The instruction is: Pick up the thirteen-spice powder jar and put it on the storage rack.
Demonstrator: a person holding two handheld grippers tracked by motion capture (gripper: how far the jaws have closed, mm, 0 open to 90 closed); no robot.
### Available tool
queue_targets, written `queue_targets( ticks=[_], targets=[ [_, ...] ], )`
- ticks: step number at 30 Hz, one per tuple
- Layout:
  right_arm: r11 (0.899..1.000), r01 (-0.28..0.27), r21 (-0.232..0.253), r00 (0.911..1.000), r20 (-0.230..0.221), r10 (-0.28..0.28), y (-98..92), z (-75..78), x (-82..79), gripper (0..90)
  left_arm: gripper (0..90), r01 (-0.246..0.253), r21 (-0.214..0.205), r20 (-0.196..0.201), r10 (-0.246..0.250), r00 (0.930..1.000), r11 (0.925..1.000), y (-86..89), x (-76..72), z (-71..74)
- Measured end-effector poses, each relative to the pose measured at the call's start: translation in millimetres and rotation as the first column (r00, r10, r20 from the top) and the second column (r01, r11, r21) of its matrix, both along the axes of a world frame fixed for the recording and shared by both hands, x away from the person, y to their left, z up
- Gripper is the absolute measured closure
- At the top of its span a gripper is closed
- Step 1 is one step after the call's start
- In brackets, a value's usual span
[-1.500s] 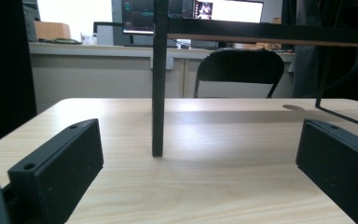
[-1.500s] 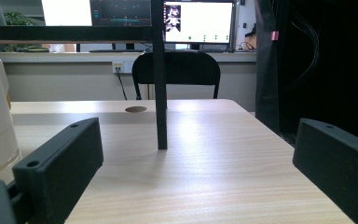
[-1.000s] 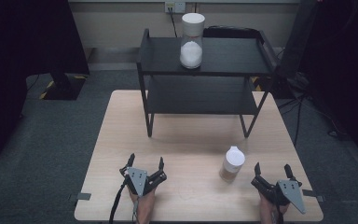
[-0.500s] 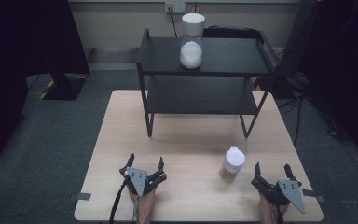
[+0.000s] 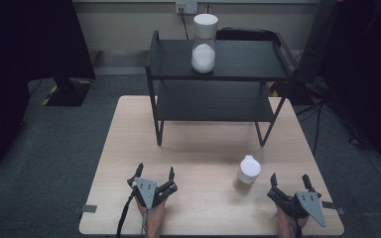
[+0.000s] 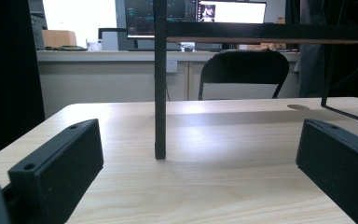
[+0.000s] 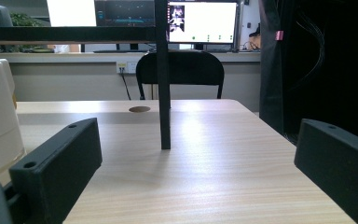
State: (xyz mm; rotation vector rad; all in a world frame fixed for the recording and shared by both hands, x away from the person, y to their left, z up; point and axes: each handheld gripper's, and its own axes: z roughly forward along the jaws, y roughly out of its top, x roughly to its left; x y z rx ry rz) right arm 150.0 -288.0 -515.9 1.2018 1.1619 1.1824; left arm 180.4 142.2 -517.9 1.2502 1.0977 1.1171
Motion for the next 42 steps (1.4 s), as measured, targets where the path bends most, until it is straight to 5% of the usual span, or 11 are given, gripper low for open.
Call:
queue_targets(
  ticks=[14,21,24,37,42],
  targets=[
    [1.000,0.020,-0.004,0.9998,0.004,-0.020,4.2,-0.6,-0.8,0.0,0.3,-0.011,0.000,-0.001,0.011,0.9999,0.9999,-1.9,-0.2,0.3],
    [1.000,-0.026,0.013,0.9996,0.007,0.026,0.3,8.3,-4.0,0.0,0.3,-0.012,0.000,-0.001,0.012,0.9999,0.9999,-2.0,-0.2,0.3],
    [0.998,-0.056,-0.007,0.9975,0.043,0.056,3.2,13.6,-10.4,0.0,0.3,-0.012,0.000,-0.001,0.012,0.9999,0.9999,-2.0,-0.2,0.3],
    [0.973,-0.228,0.017,0.9688,0.103,0.225,17.7,43.1,-9.4,0.0,0.3,-0.014,0.001,-0.003,0.014,0.9999,0.9999,-2.3,-0.3,0.5],
    [0.962,-0.272,-0.004,0.9592,0.081,0.271,36.0,45.2,0.8,0.0,0.3,-0.019,0.001,-0.002,0.019,0.9998,0.9998,-3.3,-0.3,0.4]
  ],
)
